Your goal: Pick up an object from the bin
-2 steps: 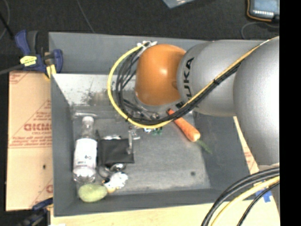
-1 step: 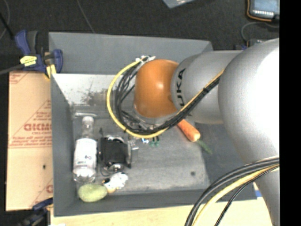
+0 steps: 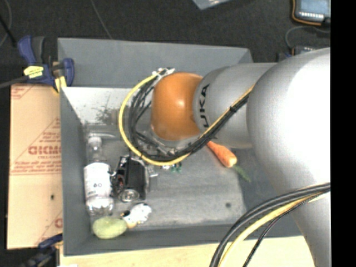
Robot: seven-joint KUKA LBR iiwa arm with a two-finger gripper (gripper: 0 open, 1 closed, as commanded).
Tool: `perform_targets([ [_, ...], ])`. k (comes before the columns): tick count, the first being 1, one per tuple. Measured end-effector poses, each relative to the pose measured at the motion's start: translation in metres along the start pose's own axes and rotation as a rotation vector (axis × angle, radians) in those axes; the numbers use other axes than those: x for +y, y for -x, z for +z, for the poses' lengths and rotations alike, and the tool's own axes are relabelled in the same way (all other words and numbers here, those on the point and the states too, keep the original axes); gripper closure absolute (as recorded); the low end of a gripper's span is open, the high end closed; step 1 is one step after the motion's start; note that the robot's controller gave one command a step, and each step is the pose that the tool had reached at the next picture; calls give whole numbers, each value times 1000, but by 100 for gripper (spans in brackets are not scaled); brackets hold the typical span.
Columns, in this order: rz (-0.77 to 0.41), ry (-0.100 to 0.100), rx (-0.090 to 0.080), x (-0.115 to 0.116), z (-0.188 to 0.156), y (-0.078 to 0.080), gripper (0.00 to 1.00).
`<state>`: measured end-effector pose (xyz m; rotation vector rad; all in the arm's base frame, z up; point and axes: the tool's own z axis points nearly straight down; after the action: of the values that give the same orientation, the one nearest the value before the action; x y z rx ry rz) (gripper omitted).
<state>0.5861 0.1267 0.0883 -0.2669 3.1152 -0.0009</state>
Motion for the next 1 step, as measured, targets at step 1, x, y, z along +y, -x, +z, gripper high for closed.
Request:
perform_targets([
  [1, -97, 1, 1, 23, 17, 12, 100],
])
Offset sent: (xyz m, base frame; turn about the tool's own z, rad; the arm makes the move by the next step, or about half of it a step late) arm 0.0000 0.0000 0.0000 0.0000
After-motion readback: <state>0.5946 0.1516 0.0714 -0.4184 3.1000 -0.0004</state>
